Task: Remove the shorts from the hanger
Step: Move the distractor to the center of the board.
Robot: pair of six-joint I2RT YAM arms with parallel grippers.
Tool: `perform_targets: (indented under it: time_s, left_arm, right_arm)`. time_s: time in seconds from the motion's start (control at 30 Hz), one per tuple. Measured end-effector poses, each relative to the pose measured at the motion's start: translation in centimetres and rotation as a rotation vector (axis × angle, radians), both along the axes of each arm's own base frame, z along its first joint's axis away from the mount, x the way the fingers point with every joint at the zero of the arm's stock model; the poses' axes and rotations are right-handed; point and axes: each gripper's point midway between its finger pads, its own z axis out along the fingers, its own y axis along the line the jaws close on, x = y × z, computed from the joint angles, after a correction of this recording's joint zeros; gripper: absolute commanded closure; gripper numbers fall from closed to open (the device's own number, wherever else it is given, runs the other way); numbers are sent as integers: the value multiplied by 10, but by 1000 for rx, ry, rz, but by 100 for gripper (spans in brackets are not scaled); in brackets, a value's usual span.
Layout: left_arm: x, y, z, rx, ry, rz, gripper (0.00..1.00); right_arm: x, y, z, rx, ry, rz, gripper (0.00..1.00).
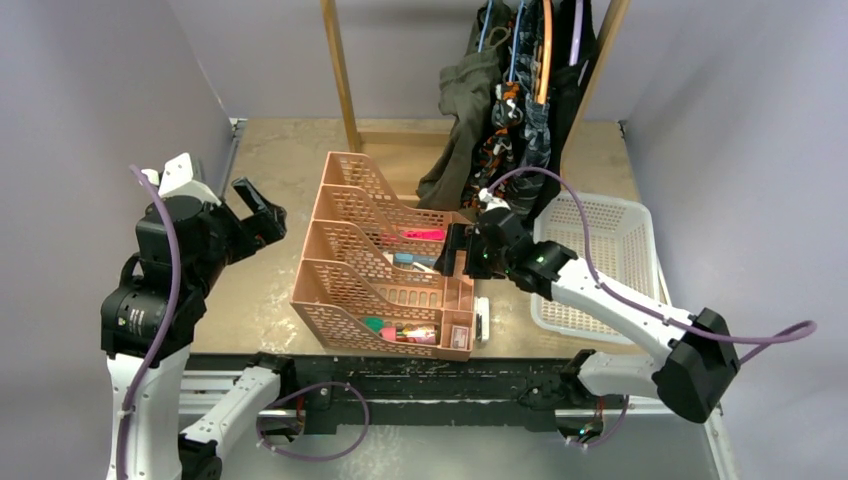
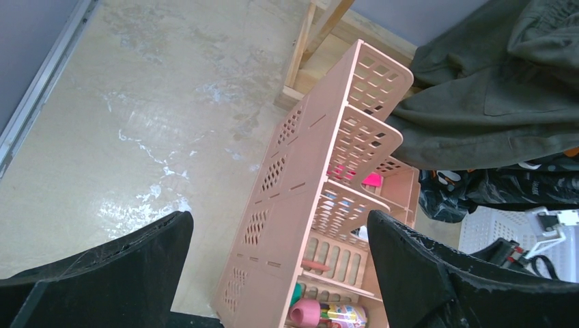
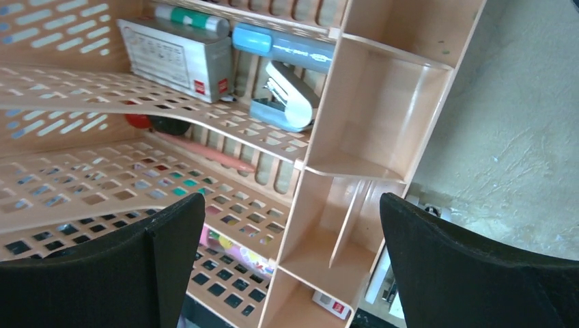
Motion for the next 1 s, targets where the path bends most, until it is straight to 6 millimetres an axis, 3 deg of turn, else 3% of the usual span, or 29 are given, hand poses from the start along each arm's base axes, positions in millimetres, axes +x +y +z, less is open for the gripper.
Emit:
perform_targets:
  time_s: [0.2,0.43,1.0]
  left_arm:
    - [-2,-1,3,-8,-11,-7,0]
    - [-10,1,4,-10,-21,-1,0]
    - [-16,4,10,-36,-48,21,1]
  right_arm:
    - [7,3,-20,-37,-27,-70,1]
    - [8,9,-72,-43,28,-97,1]
    - [16,74,-82,-93,12,108,3]
